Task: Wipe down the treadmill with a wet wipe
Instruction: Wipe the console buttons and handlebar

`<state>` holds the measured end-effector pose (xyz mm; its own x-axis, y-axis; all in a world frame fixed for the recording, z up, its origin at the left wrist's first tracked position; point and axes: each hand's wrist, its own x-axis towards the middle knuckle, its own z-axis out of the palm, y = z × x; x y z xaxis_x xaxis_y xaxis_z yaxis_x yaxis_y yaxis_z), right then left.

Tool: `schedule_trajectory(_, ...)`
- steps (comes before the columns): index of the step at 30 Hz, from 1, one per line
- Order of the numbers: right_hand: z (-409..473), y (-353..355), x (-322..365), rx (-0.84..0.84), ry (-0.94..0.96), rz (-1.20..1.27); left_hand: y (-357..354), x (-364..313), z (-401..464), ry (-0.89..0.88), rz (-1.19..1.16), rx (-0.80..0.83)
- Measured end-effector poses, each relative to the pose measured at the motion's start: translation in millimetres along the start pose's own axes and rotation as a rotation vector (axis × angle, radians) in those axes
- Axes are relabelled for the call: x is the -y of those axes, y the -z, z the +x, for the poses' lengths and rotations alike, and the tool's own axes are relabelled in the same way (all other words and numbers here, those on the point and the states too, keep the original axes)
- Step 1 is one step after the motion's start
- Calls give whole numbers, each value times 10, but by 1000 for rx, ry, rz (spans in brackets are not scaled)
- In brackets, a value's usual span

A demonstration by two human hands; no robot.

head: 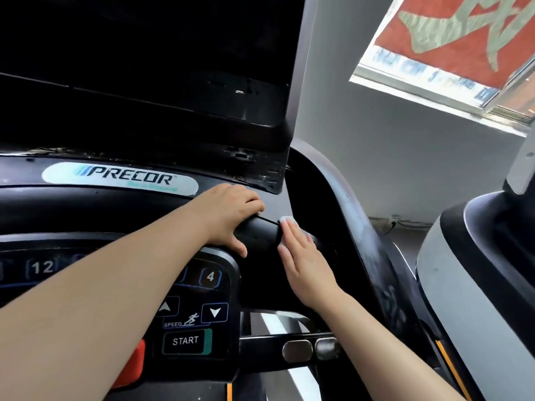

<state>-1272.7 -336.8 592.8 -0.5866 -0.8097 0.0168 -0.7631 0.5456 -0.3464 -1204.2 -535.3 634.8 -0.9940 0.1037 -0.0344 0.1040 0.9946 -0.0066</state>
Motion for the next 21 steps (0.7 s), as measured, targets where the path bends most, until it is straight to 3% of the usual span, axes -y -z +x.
schedule_trajectory(6, 690, 146, 35, 38, -148, 55, 17, -11, -22, 41, 36, 1)
schedule_trajectory(13, 443, 157, -128, 104, -48, 93, 14, -98, 50, 63, 75, -54)
schedule_trajectory(18, 918, 191, -288, 103, -113, 233, 51, -65, 172, 164, 122, -212)
schedule_trajectory(21, 1113, 171, -395, 73, -138, 364, -27, -34, 255, 228, 173, -129)
